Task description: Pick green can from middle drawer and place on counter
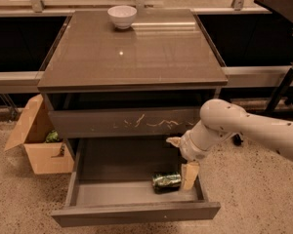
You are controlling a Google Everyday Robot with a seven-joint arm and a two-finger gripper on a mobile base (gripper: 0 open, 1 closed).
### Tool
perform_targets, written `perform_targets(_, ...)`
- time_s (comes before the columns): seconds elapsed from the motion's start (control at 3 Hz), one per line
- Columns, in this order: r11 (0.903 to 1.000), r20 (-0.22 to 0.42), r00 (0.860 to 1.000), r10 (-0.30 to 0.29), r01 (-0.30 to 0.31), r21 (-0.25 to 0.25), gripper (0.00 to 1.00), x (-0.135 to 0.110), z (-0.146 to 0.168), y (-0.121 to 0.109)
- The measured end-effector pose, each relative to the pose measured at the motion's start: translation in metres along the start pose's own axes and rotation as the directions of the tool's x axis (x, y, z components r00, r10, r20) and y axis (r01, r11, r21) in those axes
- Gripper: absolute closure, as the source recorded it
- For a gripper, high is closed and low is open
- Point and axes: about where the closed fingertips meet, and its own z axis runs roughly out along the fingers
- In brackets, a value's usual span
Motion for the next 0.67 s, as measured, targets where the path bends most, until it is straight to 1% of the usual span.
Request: perform_targets(0.67, 0.9996, 0.031, 0.999, 0.01, -0.01, -0.027, 0.0, 0.017, 0.047, -0.012)
